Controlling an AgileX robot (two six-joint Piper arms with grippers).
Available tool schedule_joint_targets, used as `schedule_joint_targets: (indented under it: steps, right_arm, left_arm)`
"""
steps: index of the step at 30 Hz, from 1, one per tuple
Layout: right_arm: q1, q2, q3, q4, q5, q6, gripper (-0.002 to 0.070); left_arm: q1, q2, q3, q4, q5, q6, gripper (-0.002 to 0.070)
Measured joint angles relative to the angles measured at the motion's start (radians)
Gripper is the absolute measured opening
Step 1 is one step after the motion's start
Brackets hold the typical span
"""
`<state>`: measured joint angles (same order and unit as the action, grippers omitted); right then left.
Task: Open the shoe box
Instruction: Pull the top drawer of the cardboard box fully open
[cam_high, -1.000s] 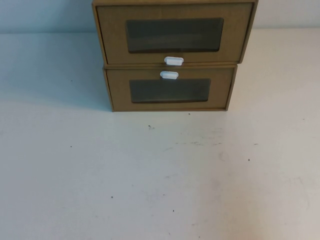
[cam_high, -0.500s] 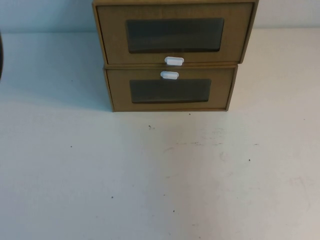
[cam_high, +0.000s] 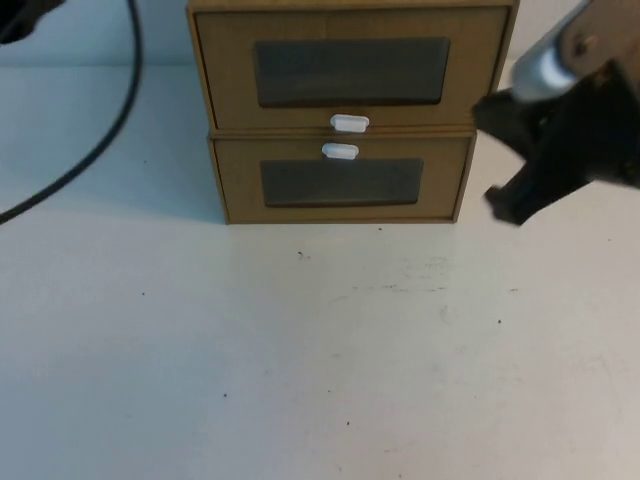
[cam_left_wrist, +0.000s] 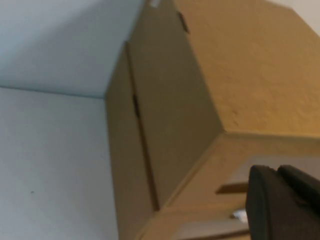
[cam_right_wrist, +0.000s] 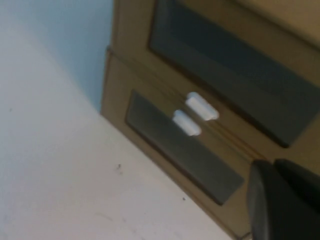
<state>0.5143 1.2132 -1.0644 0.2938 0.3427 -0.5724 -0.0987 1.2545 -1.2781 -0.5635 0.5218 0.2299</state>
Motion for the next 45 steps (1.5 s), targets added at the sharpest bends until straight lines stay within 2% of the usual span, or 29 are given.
schedule_joint_targets:
  steps: [4, 9, 12, 14, 17, 20, 25, 28, 33, 38, 45]
  right_arm:
    - [0.121, 0.059, -0.005, -0.143, 0.047, -0.016, -0.0013]
    - [0.202, 0.119, -0.006, -0.263, 0.099, -0.008, -0.0013]
    - [0.242, 0.147, -0.008, -0.36, 0.113, 0.047, -0.0013]
    - [0.281, 0.167, -0.009, -0.526, 0.134, 0.117, -0.0013]
    - [0.343, 0.212, -0.009, -0.894, 0.205, 0.27, -0.0013]
    - [0.379, 0.263, -0.009, -1.268, 0.297, 0.51, -0.0013]
    - [0.384, 0.339, -0.009, -1.685, 0.307, 0.92, -0.0013]
    - [0.392, 0.391, -0.016, -1.864, 0.312, 1.092, -0.0013]
    - [0.4, 0.477, -0.044, -1.937, 0.311, 1.166, -0.0013]
    - [0.4, 0.56, -0.07, -1.942, 0.363, 1.232, -0.0013]
    - [0.4, 0.602, -0.129, -1.942, 0.395, 1.294, -0.0013]
  left_arm:
    - [-0.041, 0.103, -0.157, -0.048, 0.202, 0.207, -0.0006]
    - [-0.045, 0.254, -0.403, -0.055, 0.364, 0.266, -0.0006]
    - [-0.045, 0.35, -0.54, -0.108, 0.445, 0.308, -0.0006]
    - [-0.045, 0.414, -0.613, -0.175, 0.49, 0.334, -0.0005]
    - [-0.045, 0.489, -0.694, -0.299, 0.54, 0.361, -0.0006]
    - [-0.045, 0.546, -0.731, -0.395, 0.558, 0.394, -0.0006]
    - [-0.049, 0.624, -0.787, -0.417, 0.572, 0.423, -0.0006]
    - [-0.06, 0.663, -0.842, -0.362, 0.591, 0.416, -0.0006]
    - [-0.09, 0.728, -0.951, -0.258, 0.61, 0.402, -0.0005]
    - [-0.103, 0.791, -1.039, -0.255, 0.603, 0.378, -0.0006]
    - [-0.137, 0.857, -1.049, -0.253, 0.562, 0.394, -0.0005]
